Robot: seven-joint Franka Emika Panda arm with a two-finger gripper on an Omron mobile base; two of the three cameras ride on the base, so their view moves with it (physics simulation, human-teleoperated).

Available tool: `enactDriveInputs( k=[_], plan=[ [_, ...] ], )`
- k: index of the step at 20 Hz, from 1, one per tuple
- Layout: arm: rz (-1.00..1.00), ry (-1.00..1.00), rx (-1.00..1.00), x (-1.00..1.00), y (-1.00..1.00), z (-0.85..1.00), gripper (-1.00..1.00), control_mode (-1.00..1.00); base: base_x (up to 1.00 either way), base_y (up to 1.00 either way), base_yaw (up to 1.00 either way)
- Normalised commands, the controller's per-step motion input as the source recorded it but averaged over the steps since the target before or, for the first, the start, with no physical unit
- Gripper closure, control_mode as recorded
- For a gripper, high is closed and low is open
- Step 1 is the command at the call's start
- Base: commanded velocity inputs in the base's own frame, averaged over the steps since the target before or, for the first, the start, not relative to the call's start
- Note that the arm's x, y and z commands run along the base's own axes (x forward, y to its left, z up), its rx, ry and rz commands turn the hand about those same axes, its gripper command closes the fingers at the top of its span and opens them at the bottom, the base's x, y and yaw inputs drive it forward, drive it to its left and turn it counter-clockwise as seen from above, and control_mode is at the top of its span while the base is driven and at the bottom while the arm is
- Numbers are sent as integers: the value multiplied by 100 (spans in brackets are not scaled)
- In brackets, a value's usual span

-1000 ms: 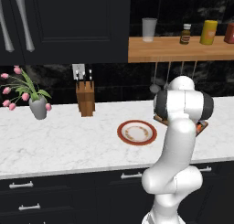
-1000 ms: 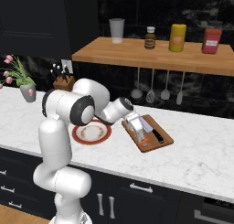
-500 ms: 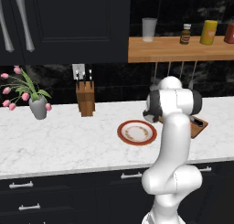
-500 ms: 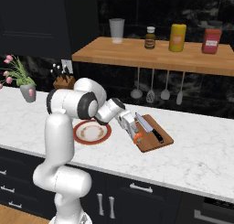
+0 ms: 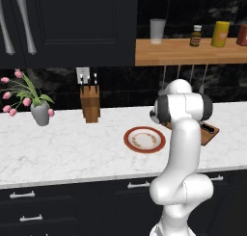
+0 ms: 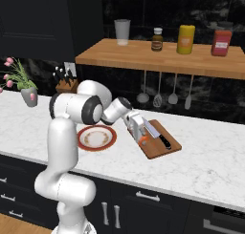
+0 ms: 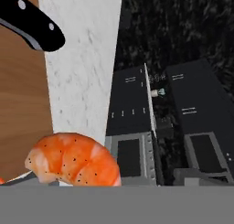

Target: Pick up the knife from the drawer and place it on the cutting board. Then place the meat from the plate to the cutting board.

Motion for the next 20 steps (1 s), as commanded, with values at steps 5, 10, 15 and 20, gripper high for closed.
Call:
enactDriveInputs(
  k=[5,10,15,20],
  plan=[
    [8,-9,29,27,0,-17,-100,-100,0,0,0],
    [11,-14,29,67,-5,-30,-100,-100,0,0,0],
    [14,-2,14,87,0,-55,-100,-100,0,0,0],
    [11,-2,11,53,0,-47,-100,-100,0,0,0]
  ],
)
